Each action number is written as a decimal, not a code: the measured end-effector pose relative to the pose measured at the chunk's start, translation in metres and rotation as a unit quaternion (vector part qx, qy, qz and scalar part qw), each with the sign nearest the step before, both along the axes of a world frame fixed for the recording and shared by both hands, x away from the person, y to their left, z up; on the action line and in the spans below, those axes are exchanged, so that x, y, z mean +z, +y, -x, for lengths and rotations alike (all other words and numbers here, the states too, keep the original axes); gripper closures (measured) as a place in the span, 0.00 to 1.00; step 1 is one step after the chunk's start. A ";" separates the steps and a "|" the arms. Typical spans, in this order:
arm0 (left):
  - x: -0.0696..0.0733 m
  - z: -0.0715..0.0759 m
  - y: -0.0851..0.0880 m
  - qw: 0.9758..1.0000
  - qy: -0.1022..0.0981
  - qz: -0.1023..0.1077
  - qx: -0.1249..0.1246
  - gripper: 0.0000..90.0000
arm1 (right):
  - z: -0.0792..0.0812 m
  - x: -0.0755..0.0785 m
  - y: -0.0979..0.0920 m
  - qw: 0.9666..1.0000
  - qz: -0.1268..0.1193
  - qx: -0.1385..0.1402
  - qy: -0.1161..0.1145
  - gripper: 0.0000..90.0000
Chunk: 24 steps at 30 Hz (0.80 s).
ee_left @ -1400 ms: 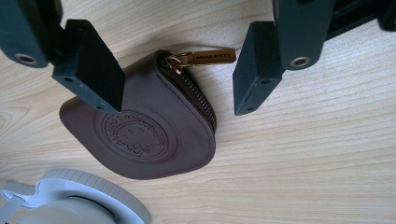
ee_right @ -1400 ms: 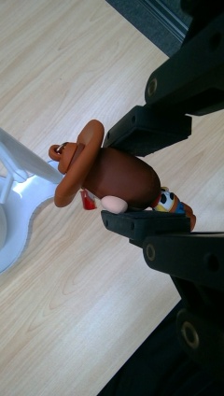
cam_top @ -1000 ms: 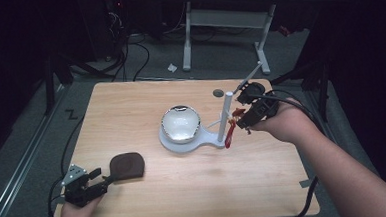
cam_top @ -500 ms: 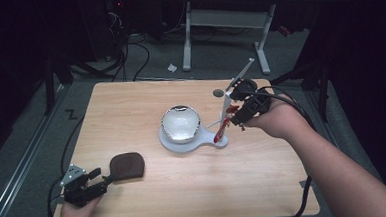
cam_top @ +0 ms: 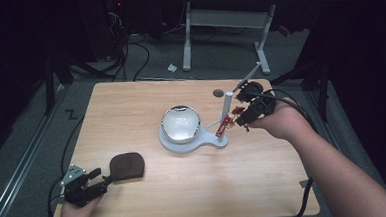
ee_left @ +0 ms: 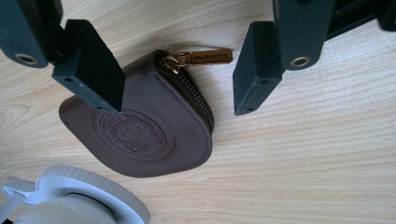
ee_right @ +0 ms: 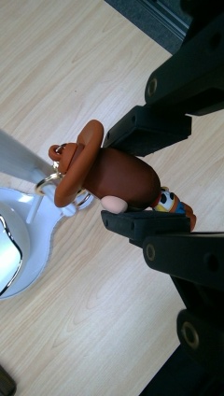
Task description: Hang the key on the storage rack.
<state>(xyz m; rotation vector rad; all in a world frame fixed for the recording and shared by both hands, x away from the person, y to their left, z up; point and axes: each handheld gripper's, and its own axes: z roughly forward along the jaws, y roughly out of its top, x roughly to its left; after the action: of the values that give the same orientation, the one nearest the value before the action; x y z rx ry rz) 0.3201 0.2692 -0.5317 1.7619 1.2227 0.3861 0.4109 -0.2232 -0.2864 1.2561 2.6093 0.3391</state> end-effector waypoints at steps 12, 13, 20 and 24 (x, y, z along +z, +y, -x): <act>0.000 0.000 0.000 1.000 0.000 0.000 0.000 0.38 | 0.000 -0.024 -0.011 1.000 -0.012 -0.010 0.012 0.69; 0.000 0.000 0.000 1.000 0.000 0.000 0.000 0.38 | 0.000 -0.026 -0.011 1.000 -0.012 -0.010 0.013 0.69; 0.000 0.000 0.000 1.000 0.000 -0.001 0.001 0.38 | -0.003 -0.041 -0.014 1.000 -0.017 -0.015 0.018 0.69; 0.000 0.000 0.000 1.000 0.000 -0.001 0.000 0.38 | -0.005 -0.050 -0.015 0.999 -0.024 -0.016 0.021 0.69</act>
<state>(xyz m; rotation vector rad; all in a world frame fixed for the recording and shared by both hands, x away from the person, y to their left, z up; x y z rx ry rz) 0.3200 0.2693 -0.5319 1.7635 1.2238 0.3871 0.4158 -0.2380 -0.3369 1.3338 2.6277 0.3753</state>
